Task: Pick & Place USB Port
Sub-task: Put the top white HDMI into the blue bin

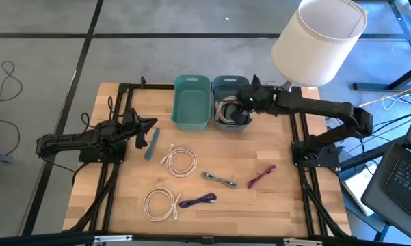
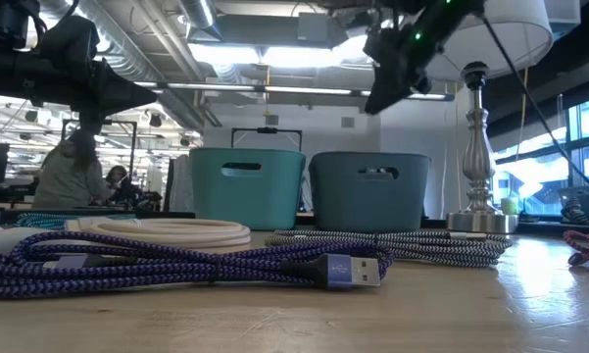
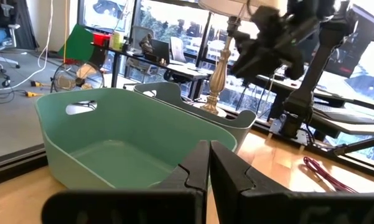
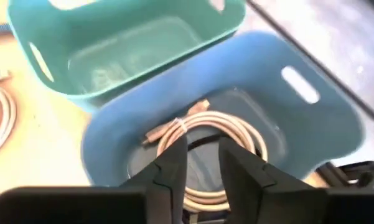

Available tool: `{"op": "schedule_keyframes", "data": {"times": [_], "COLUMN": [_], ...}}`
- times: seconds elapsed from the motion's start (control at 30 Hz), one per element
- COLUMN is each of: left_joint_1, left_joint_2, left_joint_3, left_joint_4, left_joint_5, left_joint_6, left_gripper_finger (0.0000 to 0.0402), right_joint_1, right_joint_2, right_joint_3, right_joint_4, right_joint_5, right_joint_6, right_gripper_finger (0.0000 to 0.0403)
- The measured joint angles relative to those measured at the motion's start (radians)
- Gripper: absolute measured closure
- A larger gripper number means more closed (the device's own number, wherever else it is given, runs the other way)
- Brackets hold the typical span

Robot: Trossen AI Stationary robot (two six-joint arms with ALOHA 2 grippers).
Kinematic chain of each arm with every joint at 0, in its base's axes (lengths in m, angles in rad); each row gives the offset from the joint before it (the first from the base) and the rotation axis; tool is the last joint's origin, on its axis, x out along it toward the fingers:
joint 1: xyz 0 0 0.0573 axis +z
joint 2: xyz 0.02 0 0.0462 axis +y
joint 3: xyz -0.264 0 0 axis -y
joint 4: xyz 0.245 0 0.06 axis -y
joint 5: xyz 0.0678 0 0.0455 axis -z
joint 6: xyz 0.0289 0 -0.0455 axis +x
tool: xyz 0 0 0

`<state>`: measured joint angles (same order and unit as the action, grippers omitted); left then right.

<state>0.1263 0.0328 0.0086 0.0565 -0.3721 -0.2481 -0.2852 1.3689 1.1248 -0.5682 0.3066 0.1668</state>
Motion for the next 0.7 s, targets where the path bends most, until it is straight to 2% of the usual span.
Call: {"op": "schedule_keyframes", "data": {"times": [0.17, 0.4, 0.7], "left_joint_1": [0.000, 0.000, 0.000], "left_joint_2": [0.000, 0.000, 0.000], "left_joint_3": [0.000, 0.000, 0.000], "left_joint_4": [0.000, 0.000, 0.000], "left_joint_5": [0.000, 0.000, 0.000], "left_joint_6": [0.000, 0.000, 0.000], "left_gripper_finger": [0.0396, 0.0396, 0.0396], "right_joint_1": [0.042, 0.053, 0.053], "right_joint_2": [-0.039, -0.043, -0.043], "right_joint_3": [0.000, 0.000, 0.000], "right_joint_4": [0.007, 0.006, 0.007], "right_joint_5": [0.083, 0.084, 0.085], "right_joint_6": [0.009, 0.009, 0.014], "right_gripper_finger": [0.0337, 0.0355, 0.0356]}}
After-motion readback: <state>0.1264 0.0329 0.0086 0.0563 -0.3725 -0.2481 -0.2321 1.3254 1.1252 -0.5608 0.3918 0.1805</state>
